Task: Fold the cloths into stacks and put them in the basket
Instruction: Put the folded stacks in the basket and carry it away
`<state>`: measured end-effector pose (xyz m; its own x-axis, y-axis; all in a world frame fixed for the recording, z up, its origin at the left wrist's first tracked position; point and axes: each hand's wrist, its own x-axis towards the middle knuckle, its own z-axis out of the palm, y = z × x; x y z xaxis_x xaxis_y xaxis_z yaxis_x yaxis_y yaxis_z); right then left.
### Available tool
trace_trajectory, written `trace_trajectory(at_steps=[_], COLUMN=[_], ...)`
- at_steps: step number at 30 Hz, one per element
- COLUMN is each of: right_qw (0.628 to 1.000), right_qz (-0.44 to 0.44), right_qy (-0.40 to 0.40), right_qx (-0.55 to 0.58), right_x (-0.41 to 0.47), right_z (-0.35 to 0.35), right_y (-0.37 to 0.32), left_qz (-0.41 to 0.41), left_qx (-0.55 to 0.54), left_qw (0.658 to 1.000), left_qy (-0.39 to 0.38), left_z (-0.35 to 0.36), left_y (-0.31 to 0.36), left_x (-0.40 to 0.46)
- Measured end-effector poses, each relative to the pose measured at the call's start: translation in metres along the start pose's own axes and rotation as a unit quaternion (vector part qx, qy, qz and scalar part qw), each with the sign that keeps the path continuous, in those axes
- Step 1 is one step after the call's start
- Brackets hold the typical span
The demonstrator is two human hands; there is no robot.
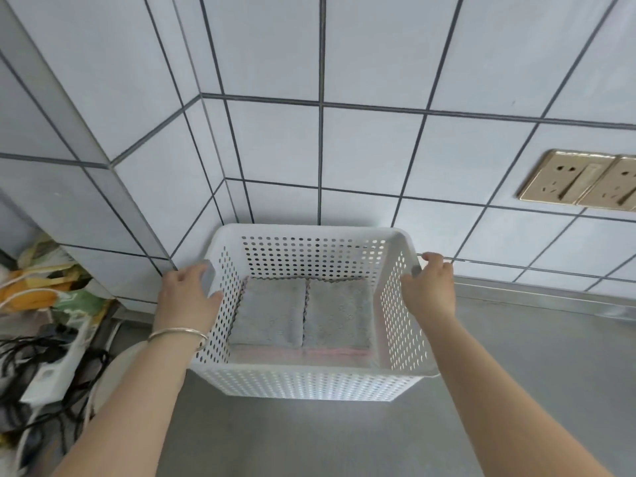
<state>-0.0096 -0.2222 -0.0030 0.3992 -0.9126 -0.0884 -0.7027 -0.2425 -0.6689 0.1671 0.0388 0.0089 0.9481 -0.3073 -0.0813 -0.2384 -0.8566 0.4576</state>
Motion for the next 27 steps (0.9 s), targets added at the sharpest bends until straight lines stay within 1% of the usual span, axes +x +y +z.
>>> trace_trajectory(at_steps=[4,5,8,11,17,20,23,27], right_qw=[0.998,0.997,0.994,0.993,0.994,0.995,0.995,0.995], right_qz=[0.048,0.053,0.044,0.051,0.043,0.038,0.059,0.09], right_qy=[-0.043,-0.058,-0.096,-0.104,-0.09,-0.074,-0.068,-0.032], right_qx=[0.0,-0.005,-0.02,-0.001,0.031,0.052,0.031,0.03], right_x=[0.005,0.007,0.007,-0.001,-0.031,-0.045,-0.068,-0.106], right_z=[-0.003,-0.004,-0.005,-0.007,-0.045,-0.068,-0.084,-0.096], right_y=[0.002,0.002,-0.001,0.001,0.019,0.028,0.044,0.063], left_qz=[-0.023,-0.033,-0.07,-0.083,-0.047,-0.023,0.007,0.052], left_qx=[-0.044,-0.061,-0.118,-0.154,-0.127,-0.105,-0.072,-0.087], left_qw=[0.998,0.997,0.99,0.983,0.99,0.993,0.995,0.989], left_qy=[0.03,0.02,-0.041,-0.049,-0.031,-0.042,-0.068,-0.103], left_z=[0.008,0.006,0.001,-0.004,-0.02,-0.025,-0.023,-0.025], left_y=[-0.011,-0.01,-0.009,-0.008,0.001,0.007,0.012,0.011], left_x=[0.009,0.011,0.016,0.016,-0.021,-0.043,-0.065,-0.074])
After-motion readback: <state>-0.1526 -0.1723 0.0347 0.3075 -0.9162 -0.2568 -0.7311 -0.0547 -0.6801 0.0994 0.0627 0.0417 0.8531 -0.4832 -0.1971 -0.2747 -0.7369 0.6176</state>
